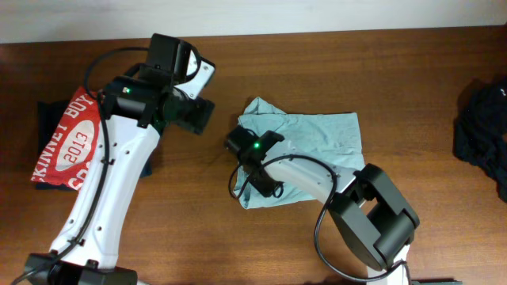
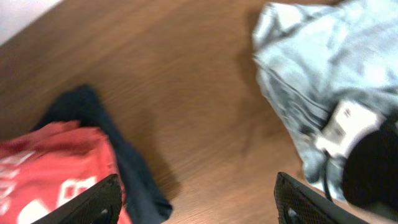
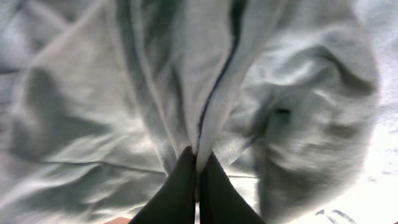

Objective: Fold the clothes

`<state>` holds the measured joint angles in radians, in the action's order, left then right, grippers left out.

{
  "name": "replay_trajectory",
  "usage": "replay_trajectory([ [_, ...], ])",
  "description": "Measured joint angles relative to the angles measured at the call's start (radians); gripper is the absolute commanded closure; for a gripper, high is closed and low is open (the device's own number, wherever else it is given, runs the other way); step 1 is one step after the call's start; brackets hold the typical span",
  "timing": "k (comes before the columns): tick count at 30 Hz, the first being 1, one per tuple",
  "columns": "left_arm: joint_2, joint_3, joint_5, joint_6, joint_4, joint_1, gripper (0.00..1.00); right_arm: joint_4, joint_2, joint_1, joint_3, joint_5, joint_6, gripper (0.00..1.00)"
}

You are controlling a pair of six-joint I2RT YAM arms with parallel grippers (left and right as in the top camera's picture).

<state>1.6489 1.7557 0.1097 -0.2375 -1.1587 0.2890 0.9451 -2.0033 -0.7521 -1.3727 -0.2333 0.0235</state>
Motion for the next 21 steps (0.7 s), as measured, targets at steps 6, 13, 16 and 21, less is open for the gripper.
replay_trajectory([
  [6,-0.009,0.078,0.105,0.049,0.004,0.0,0.2,0.019,0.024,-0.087,-0.015,-0.002,0.0,0.96],
  [13,-0.022,0.09,0.132,0.06,0.003,0.0,0.2,0.019,0.028,-0.145,-0.07,-0.002,0.003,0.96],
  [16,-0.022,0.09,0.135,0.06,0.003,0.0,0.2,0.035,0.029,-0.146,-0.077,-0.002,0.003,0.96],
  [21,-0.022,0.09,0.135,0.063,0.003,0.0,0.2,0.047,0.029,-0.146,-0.084,0.031,0.003,0.96],
])
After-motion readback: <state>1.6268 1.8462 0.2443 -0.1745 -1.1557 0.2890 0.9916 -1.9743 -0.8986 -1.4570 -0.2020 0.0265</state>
